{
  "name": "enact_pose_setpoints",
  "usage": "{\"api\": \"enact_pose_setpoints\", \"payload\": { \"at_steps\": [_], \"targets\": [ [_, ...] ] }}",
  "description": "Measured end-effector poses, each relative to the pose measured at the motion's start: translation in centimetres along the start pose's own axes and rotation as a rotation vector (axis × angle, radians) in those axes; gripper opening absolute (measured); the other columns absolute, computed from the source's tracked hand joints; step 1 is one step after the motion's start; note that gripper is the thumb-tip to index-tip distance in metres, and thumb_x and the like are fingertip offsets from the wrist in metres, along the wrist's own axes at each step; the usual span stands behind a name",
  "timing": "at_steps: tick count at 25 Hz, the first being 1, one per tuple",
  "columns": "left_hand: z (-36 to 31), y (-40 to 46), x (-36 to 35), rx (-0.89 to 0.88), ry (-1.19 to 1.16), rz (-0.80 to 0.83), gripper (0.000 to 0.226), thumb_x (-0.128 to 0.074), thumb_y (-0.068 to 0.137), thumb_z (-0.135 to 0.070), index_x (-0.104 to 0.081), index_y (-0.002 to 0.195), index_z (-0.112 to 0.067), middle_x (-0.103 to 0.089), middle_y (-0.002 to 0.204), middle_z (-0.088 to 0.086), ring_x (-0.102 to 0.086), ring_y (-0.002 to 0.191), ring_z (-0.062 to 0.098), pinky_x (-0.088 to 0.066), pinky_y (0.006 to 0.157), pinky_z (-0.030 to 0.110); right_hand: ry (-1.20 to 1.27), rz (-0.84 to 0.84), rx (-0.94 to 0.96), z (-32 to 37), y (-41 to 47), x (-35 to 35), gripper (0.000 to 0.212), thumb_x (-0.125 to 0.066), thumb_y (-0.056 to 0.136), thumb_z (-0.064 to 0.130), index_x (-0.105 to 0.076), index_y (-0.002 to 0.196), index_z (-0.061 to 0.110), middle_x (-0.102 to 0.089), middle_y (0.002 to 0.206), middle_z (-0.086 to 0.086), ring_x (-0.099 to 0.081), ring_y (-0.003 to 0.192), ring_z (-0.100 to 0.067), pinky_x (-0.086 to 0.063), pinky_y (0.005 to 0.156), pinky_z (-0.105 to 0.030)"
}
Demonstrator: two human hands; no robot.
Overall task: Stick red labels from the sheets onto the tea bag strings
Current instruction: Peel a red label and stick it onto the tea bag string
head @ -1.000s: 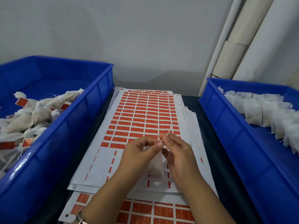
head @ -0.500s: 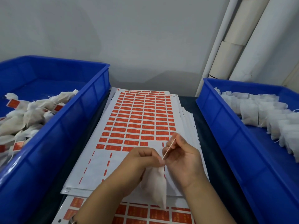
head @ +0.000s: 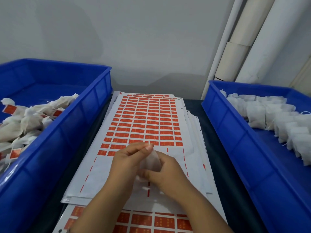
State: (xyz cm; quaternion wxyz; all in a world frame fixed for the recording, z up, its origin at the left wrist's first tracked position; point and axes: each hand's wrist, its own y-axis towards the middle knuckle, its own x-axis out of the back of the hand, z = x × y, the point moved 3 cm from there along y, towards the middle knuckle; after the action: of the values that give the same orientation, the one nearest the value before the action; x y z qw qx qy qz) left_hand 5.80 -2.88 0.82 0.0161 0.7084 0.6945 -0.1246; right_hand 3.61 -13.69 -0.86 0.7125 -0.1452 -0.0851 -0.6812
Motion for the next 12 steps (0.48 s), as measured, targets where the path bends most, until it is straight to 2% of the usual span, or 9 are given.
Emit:
{"api": "enact_pose_setpoints", "payload": {
  "at_steps": [1, 4, 8, 12],
  "targets": [
    [0.0, 0.2, 0.2, 0.009, -0.003, -0.004, 0.010, -0.069, 0.066, -0.035, -0.075, 0.074, -0.037, -0.071, 0.085, -0.017, -0.063, 0.089, 0.010, -0.051, 0.074, 0.027, 0.007, -0.004, 0.003, -0.2, 0.1, 0.2, 0.020, -0.070, 0.082, 0.030, -0.057, 0.088, 0.045, -0.059, 0.082, 0.035, -0.059, 0.080, 0.006, -0.044, 0.056, -0.005],
    [0.0, 1.0, 1.1, 0.090, -0.083, 0.018, 0.020, -0.068, 0.065, -0.040, -0.074, 0.083, -0.032, -0.073, 0.095, -0.008, -0.067, 0.096, 0.019, -0.049, 0.090, 0.041, -0.019, 0.039, 0.017, -0.4, 0.2, 0.6, 0.014, -0.064, 0.087, 0.031, -0.061, 0.079, 0.042, -0.061, 0.073, 0.034, -0.062, 0.076, 0.004, -0.045, 0.058, -0.005],
    [0.0, 1.9, 1.8, 0.167, -0.279, 0.027, 0.022, -0.061, 0.084, -0.035, -0.067, 0.099, -0.020, -0.073, 0.095, 0.000, -0.069, 0.090, 0.016, -0.052, 0.080, 0.031, 0.014, 0.066, 0.009, -0.3, 0.0, 0.8, 0.013, -0.075, 0.076, 0.039, -0.063, 0.077, 0.043, -0.061, 0.079, 0.030, -0.062, 0.081, 0.006, -0.049, 0.058, -0.008],
    [-0.3, 2.3, 2.1, 0.211, -0.442, -0.063, 0.019, -0.060, 0.088, -0.026, -0.069, 0.099, -0.013, -0.071, 0.081, 0.005, -0.066, 0.065, 0.012, -0.054, 0.062, 0.025, -0.104, 0.012, -0.014, -0.4, 0.1, 1.2, 0.017, -0.071, 0.079, 0.042, -0.055, 0.086, 0.044, -0.059, 0.083, 0.031, -0.062, 0.082, -0.001, -0.047, 0.060, -0.006]
  ]
}}
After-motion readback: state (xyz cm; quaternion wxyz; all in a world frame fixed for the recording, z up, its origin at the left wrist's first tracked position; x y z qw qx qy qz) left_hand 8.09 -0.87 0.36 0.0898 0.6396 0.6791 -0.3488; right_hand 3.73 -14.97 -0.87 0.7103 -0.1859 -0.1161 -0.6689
